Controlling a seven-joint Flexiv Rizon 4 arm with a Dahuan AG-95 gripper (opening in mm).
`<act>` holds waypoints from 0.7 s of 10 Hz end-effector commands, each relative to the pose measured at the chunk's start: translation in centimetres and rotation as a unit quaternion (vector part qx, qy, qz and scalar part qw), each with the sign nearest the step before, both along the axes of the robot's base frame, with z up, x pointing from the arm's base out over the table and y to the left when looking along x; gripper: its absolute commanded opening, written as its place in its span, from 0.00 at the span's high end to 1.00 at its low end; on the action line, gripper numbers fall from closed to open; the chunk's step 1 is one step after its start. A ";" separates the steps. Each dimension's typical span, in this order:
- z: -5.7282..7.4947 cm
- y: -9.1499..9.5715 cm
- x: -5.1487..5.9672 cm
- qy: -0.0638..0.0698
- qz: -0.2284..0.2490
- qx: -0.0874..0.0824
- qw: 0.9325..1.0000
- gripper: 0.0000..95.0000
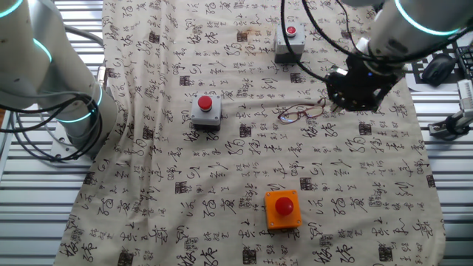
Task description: Unfold the leg of the glasses (with one hand)
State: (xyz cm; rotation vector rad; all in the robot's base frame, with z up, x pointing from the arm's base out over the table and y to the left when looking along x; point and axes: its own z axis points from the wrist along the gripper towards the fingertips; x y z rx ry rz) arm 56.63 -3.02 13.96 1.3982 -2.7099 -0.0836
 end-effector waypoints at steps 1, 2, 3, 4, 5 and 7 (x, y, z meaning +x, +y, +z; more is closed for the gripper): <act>-0.8 -1.8 0.2 -0.004 0.010 0.006 1.000 1.00; -1.2 -2.8 1.1 -0.003 0.021 0.007 1.000 1.00; -1.5 -3.9 1.8 -0.004 0.031 0.003 0.999 1.00; -2.0 -5.1 2.5 -0.009 0.042 0.003 0.999 1.00; -2.6 -6.4 3.0 -0.013 0.058 0.009 0.998 1.00; -2.8 -6.9 2.9 -0.017 0.063 0.008 0.998 1.00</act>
